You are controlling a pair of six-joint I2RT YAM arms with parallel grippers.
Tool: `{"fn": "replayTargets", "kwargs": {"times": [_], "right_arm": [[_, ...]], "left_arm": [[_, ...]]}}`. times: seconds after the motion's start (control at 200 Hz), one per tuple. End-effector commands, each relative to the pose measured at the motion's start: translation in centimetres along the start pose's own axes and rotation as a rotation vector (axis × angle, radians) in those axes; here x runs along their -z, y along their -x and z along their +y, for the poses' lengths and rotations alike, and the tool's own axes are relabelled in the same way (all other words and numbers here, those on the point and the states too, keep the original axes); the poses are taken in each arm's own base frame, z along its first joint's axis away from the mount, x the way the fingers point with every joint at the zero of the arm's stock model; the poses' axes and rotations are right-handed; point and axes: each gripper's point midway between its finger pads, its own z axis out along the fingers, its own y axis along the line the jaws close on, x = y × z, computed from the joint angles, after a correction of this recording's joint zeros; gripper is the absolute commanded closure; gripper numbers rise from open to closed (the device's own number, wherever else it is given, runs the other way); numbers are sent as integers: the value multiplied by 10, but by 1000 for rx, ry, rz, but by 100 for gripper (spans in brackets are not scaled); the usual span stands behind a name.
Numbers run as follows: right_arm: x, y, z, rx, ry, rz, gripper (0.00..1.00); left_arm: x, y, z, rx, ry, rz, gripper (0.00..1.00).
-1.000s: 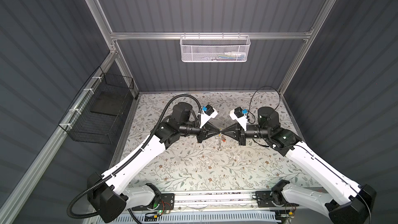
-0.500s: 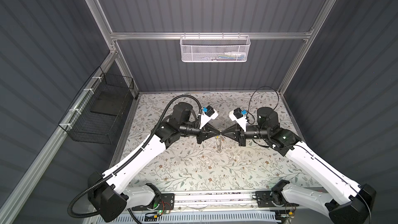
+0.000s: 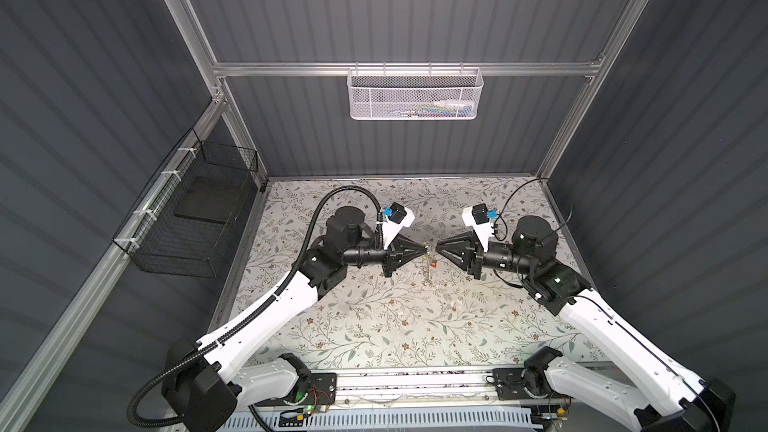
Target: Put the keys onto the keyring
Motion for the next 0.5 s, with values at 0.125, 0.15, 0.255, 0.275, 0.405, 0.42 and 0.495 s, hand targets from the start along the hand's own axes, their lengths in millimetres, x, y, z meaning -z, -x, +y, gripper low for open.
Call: {"fn": "replayTargets", "kwargs": {"times": [0.125,0.15,0.255,0.275,0.405,0.42,0.495], "right_arm": [[10,30,8,-87,65,-160,74],[11,32,9,-90,66,-171,74],[11,36,9,-111,83,-201,73],[11,37,9,-116,86,-206,73],[9,43,10,-143,118,-229,73],[8,44,10,-146,121,-231,73],[7,47,10,-155,136,-241,73]], "left_arm": [[15,58,-10,-40,-1,-305,100],[16,59,-9,-37,1,-327,100],[21,68,-10,-37,-6,-411,100],[22,69,-11,-37,-10,-424,100],[24,75,-12,-30,-32,-475,100],[24,76,-13,-29,-37,-477,100],[23,76,-15,-26,-58,-481,100]]}}
